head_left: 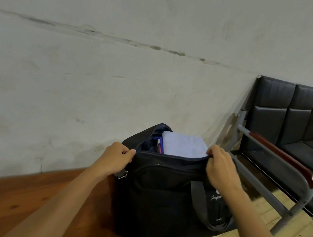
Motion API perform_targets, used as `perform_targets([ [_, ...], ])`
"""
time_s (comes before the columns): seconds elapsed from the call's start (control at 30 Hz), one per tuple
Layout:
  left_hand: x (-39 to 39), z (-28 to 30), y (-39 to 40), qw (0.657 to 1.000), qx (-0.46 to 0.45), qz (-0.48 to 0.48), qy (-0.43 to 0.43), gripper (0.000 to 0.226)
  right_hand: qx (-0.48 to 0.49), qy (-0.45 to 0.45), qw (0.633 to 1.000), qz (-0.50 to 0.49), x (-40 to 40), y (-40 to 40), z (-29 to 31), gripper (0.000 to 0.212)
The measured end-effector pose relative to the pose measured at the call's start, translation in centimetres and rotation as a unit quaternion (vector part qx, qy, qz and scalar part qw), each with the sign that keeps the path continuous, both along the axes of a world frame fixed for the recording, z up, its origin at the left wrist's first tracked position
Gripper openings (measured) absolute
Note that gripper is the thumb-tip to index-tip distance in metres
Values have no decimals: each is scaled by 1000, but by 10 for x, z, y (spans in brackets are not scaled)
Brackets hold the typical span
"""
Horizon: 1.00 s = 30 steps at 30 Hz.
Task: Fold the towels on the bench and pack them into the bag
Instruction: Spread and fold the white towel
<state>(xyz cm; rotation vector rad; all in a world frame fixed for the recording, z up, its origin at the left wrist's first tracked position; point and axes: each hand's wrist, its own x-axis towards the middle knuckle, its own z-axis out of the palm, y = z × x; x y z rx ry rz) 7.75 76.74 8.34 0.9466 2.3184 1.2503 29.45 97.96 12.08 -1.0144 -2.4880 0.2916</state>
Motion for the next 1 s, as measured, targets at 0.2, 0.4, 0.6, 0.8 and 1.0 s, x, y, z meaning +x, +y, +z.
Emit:
perform_targets([
  [0.2, -4, -1, -4, 999, 3, 4, -39, 52, -71, 51, 977, 197, -72, -84, 10, 40],
  [0.4, -14, 0, -13, 997, -8, -34, -71, 52, -203, -92, 931, 290, -131, -105, 2, 48],
  [0.6, -15, -4, -22, 993, 51, -85, -68, 44, -213, -74, 930, 291, -140, -100, -3, 14],
  [0.8, -14, -26, -30, 986, 116, -75, -96, 8, -181, -67, 944, 267, -142, -102, -21, 27],
  [1.0, -3, -36, -19, 976, 149, -43, -151, 31, -176, -18, 954, 242, -141, -104, -20, 36],
])
